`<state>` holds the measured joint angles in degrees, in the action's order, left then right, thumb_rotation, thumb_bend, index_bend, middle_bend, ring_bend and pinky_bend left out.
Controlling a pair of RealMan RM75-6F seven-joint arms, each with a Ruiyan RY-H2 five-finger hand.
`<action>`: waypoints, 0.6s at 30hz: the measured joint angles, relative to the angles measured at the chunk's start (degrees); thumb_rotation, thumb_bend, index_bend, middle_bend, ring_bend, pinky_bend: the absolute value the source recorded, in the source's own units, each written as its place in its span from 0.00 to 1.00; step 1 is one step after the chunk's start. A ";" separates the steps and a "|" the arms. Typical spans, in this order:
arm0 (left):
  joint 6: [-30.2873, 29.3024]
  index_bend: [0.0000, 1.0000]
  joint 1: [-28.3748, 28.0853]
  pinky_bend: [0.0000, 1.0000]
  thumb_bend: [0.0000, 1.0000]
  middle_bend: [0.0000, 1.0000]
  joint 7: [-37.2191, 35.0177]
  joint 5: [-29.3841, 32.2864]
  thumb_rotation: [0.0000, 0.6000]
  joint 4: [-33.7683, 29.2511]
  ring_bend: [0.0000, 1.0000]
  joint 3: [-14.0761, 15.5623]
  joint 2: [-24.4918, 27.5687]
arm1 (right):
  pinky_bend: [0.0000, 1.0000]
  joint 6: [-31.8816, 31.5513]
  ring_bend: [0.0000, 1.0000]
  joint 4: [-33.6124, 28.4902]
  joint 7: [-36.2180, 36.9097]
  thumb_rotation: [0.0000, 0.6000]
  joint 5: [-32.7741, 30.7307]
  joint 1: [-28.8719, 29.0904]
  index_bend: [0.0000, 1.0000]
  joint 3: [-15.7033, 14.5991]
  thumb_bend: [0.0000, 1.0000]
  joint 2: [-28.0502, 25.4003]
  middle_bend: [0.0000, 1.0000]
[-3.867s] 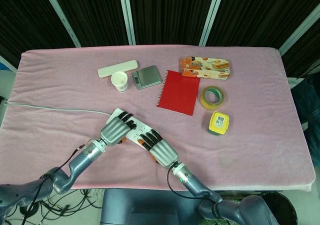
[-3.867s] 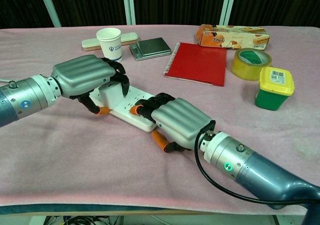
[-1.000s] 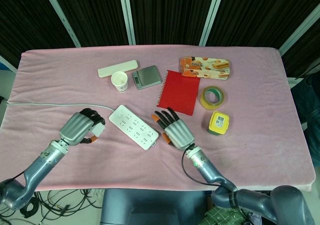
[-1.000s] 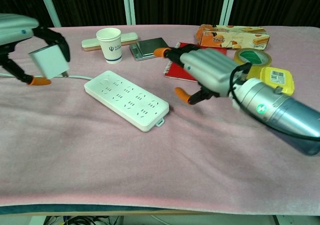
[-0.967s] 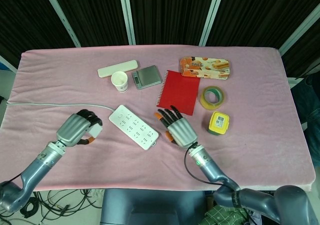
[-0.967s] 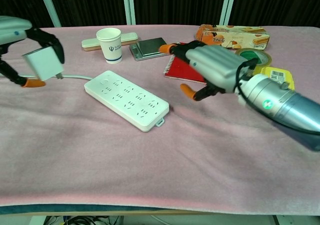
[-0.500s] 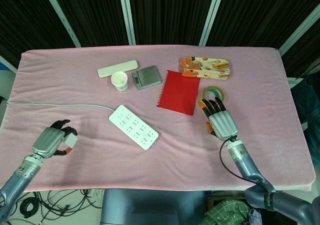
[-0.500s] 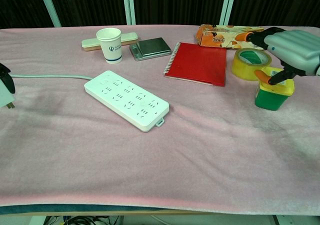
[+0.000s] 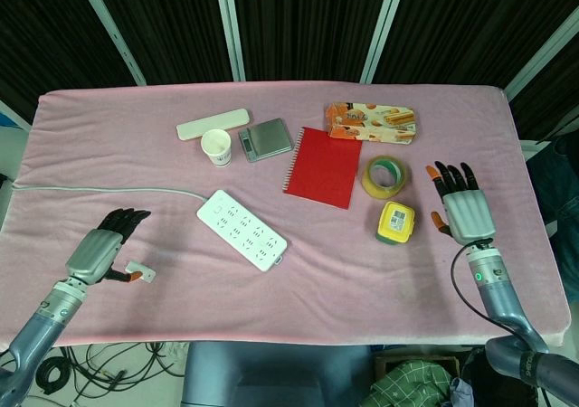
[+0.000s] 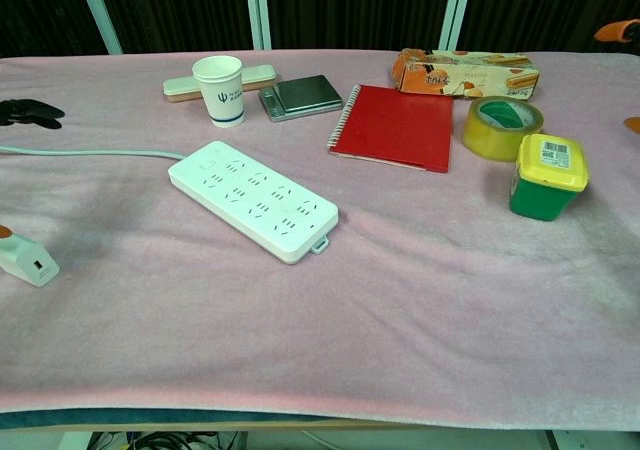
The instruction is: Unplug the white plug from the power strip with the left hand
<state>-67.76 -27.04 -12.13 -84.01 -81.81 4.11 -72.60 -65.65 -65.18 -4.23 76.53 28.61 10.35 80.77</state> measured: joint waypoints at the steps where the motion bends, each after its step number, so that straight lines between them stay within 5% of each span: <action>1: -0.42 0.05 0.26 0.00 0.05 0.07 1.14 0.34 1.00 -1.41 0.00 -0.21 1.10 | 0.02 -0.46 0.08 0.01 0.46 1.00 -0.35 -0.55 0.03 0.19 0.26 -0.70 0.04; 10: -11.37 0.07 6.29 0.00 0.05 0.08 15.99 2.02 1.00 -14.24 0.00 -0.92 8.52 | 0.02 -9.89 0.08 -2.70 2.72 1.00 -1.10 -8.41 0.03 -0.09 0.26 -5.88 0.04; 18: -20.40 0.07 14.97 0.00 0.05 0.08 21.53 0.90 1.00 -22.13 0.00 2.19 13.06 | 0.02 -17.46 0.08 -7.26 5.52 1.00 1.46 -15.92 0.03 -3.79 0.26 -9.02 0.04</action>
<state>-88.16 -12.07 9.40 -83.11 -103.94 6.30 -59.53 -83.10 -72.43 1.28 77.99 12.70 6.55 71.74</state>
